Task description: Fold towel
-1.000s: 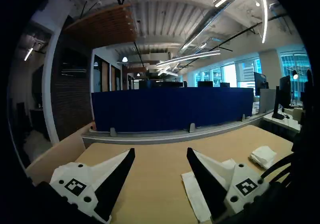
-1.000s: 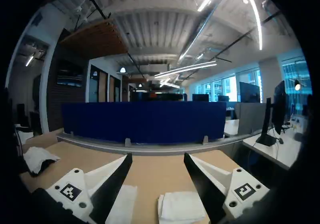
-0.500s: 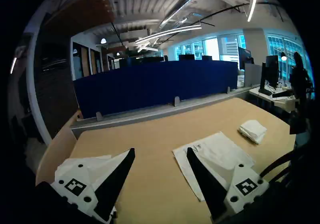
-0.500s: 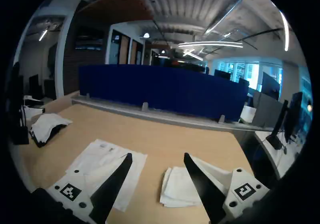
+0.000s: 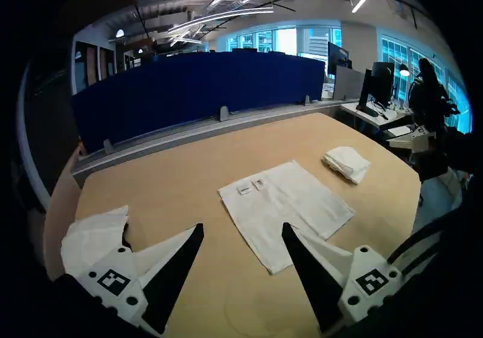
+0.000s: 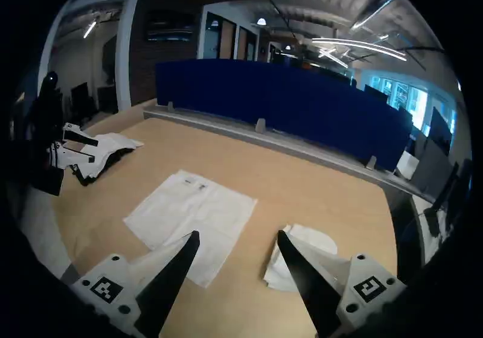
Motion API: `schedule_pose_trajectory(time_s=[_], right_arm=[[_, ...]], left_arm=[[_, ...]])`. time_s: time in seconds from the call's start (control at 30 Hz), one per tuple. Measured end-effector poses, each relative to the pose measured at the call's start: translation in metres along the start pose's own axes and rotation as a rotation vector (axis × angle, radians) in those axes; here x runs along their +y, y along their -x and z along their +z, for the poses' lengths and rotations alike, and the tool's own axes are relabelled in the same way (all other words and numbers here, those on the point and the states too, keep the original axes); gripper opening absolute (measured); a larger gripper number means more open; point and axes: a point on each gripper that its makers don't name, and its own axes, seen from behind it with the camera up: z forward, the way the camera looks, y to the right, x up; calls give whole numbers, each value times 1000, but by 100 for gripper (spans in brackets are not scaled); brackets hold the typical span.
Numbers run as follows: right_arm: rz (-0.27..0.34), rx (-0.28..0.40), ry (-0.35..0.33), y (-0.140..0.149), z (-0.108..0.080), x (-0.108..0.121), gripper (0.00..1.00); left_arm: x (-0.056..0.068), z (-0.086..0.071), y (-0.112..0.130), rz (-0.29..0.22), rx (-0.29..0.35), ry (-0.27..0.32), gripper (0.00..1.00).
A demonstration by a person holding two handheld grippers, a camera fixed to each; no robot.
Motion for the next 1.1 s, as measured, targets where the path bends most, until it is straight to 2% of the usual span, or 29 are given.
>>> schedule_pose_trajectory(time_s=[0.3,0.57,0.9,1.1], right_arm=[[-18,-29,-24,19,11,-12,100],[-31,-42,-43,41,26,-23,100],[-74,-76,-75,81,52,-40,100],[-75,-101,-87,104,65,-48,100]], left_arm=[[9,12,17,42,-25,19,97],[20,26,33,70,-20,42,96],[38,51,69,89,-51,76,97],[48,63,90,100,-73,95,97]])
